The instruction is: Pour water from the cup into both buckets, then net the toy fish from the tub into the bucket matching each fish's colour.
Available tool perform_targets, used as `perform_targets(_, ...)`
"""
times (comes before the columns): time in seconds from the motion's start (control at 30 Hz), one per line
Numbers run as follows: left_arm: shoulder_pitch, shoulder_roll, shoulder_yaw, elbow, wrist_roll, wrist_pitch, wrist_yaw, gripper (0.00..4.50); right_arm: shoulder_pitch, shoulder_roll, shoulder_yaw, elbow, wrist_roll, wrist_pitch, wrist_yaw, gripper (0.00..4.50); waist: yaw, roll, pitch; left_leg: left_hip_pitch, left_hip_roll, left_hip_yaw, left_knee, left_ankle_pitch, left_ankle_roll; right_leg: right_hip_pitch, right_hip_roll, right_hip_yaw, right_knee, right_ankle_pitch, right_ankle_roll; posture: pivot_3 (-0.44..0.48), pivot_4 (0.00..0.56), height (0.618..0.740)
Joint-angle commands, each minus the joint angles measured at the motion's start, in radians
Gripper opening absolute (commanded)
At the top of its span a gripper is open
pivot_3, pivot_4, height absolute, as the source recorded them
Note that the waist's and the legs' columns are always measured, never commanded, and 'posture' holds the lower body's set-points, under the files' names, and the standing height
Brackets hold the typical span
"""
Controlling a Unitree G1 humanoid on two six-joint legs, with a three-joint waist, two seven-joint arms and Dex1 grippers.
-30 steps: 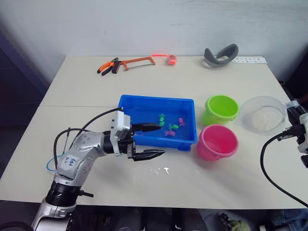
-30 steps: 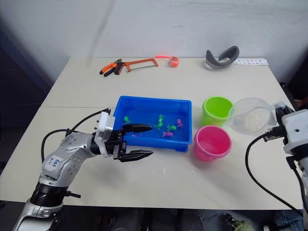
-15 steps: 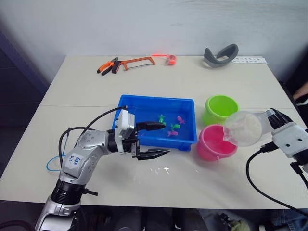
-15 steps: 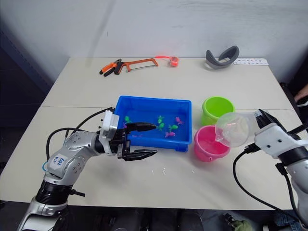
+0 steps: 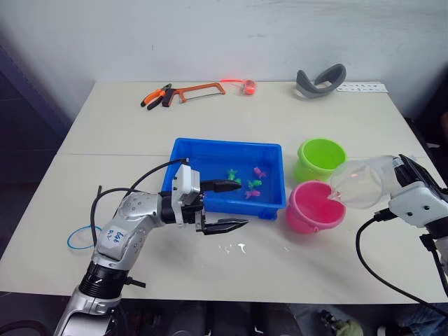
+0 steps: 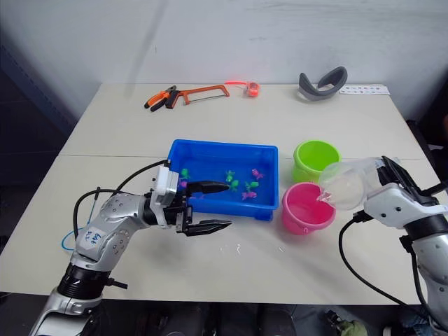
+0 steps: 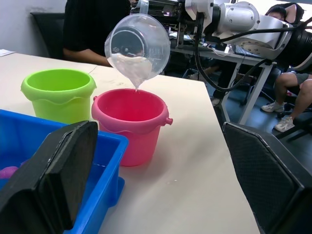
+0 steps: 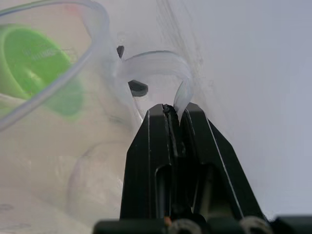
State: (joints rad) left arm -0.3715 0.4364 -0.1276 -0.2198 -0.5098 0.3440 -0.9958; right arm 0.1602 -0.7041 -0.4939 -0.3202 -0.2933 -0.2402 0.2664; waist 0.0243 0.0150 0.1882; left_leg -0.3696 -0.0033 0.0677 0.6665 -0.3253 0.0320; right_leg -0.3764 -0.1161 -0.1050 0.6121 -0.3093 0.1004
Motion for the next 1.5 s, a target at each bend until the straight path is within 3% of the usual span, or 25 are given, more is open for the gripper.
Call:
perform_targets(0.03, 0.007, -0.008, 0.001, -0.015, 0.004, -0.023, 0.002, 4.5, -0.019, -0.01, -0.013, -0.017, -0.026, -0.023, -0.029, 0.07, 0.0, 0.0, 0.0, 0.0, 0.0, 0.0, 0.0, 0.0, 0.0, 0.0, 0.0, 0.0, 0.0, 0.0, 0.0, 0.0, 0.15, 0.74)
perform_targets(0.6, 0.017, -0.016, 0.002, -0.023, 0.008, -0.035, 0.009, 4.5, -0.034, -0.026, -0.01, 0.023, -0.092, -0.097, -0.044, 0.07, -0.001, 0.0, 0.0, 0.0, 0.0, 0.0, 0.0, 0.0, 0.0, 0.0, 0.0, 0.0, 0.0, 0.0, 0.0, 0.0, 0.15, 0.74)
perform_targets(0.97, 0.015, -0.006, 0.01, -0.023, 0.008, -0.037, 0.011, 4.5, -0.033, 0.018, -0.014, 0.04, -0.012, -0.081, -0.042, 0.07, -0.001, 0.0, 0.0, 0.0, 0.0, 0.0, 0.0, 0.0, 0.0, 0.0, 0.0, 0.0, 0.001, 0.0, 0.0, 0.0, 0.15, 0.74)
perform_targets(1.2, 0.009, 0.011, 0.038, -0.025, -0.008, -0.028, 0.011, 4.5, -0.057, 0.145, -0.079, 0.013, 0.362, 0.176, 0.028, 0.07, -0.001, 0.0, 0.0, 0.0, 0.0, -0.001, 0.0, 0.0, 0.0, 0.001, 0.0, -0.001, 0.002, 0.0, 0.0, 0.0, 0.15, 0.74)
perform_targets(1.5, -0.016, 0.013, 0.113, -0.039, -0.07, 0.029, 0.05, 4.5, -0.169, 0.152, -0.162, -0.031, 0.738, 0.457, 0.036, 0.07, -0.002, 0.0, 0.0, 0.0, 0.0, -0.001, 0.0, 0.001, 0.001, 0.001, -0.001, 0.0, 0.003, 0.0, 0.0, 0.0, 0.15, 0.74)
